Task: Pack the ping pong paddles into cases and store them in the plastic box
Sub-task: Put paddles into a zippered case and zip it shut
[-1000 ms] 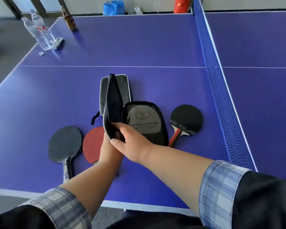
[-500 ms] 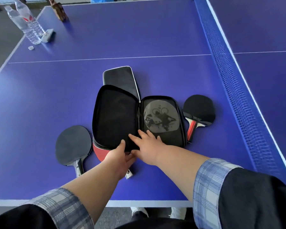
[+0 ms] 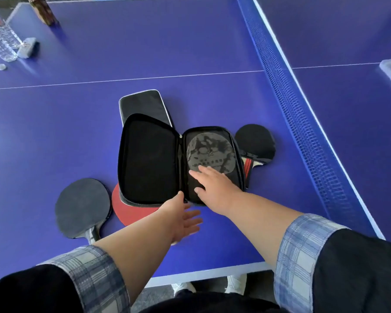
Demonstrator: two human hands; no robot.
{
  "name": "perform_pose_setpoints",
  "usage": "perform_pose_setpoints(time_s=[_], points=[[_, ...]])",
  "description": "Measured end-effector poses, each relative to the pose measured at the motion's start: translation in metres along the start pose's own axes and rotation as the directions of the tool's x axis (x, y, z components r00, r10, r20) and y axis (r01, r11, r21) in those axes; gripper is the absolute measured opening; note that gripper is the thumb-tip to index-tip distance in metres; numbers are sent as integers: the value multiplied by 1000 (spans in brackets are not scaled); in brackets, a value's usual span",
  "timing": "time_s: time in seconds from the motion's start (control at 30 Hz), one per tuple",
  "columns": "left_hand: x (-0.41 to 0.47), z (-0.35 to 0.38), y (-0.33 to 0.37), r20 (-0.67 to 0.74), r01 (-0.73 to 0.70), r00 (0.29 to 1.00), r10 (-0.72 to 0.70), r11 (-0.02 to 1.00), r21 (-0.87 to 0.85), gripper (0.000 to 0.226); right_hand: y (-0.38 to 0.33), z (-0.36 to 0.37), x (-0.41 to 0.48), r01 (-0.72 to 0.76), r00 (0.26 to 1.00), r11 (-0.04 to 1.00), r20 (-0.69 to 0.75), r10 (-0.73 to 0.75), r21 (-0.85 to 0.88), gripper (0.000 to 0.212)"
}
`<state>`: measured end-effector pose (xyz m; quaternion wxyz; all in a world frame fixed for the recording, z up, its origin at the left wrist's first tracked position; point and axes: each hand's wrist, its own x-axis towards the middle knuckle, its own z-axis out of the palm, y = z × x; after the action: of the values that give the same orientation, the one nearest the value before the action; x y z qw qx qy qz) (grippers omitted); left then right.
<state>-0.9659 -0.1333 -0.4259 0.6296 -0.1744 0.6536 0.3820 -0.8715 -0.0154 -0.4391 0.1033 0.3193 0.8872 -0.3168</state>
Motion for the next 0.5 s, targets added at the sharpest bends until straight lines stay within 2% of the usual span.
perform_pose_setpoints(time_s=[0.07, 0.13, 0.2, 0.27, 0.3, 0.37, 0.43, 0.5], points=[[-1, 15, 3, 17, -62, 998, 60, 994, 91, 41, 20, -19, -11, -83, 985, 993, -145, 94, 82, 52], [-2, 37, 6, 50, -149, 989, 142, 964, 221, 36, 42, -35, -22, -210, 928, 956, -264, 261, 207, 48], [-2, 64, 12, 99, -250, 968, 229, 891, 380, 34, 66, -47, -29, -341, 839, 880, -314, 443, 330, 45], [0, 94, 19, 177, -390, 921, 348, 786, 480, 29, 88, -53, -33, -454, 743, 771, -288, 605, 447, 41], [4, 108, 23, 218, -485, 870, 443, 681, 548, 31, 97, -54, -33, -501, 706, 709, -239, 667, 497, 40], [13, 129, 33, 295, -581, 755, 585, 389, 715, 35, 108, -51, -28, -560, 681, 612, -111, 724, 559, 38], [27, 141, 43, 371, -564, 690, 622, 140, 814, 39, 114, -46, -16, -570, 668, 524, -15, 744, 634, 19], [42, 147, 46, 439, -506, 675, 593, -62, 860, 43, 118, -41, -2, -543, 642, 388, 70, 764, 745, 25]])
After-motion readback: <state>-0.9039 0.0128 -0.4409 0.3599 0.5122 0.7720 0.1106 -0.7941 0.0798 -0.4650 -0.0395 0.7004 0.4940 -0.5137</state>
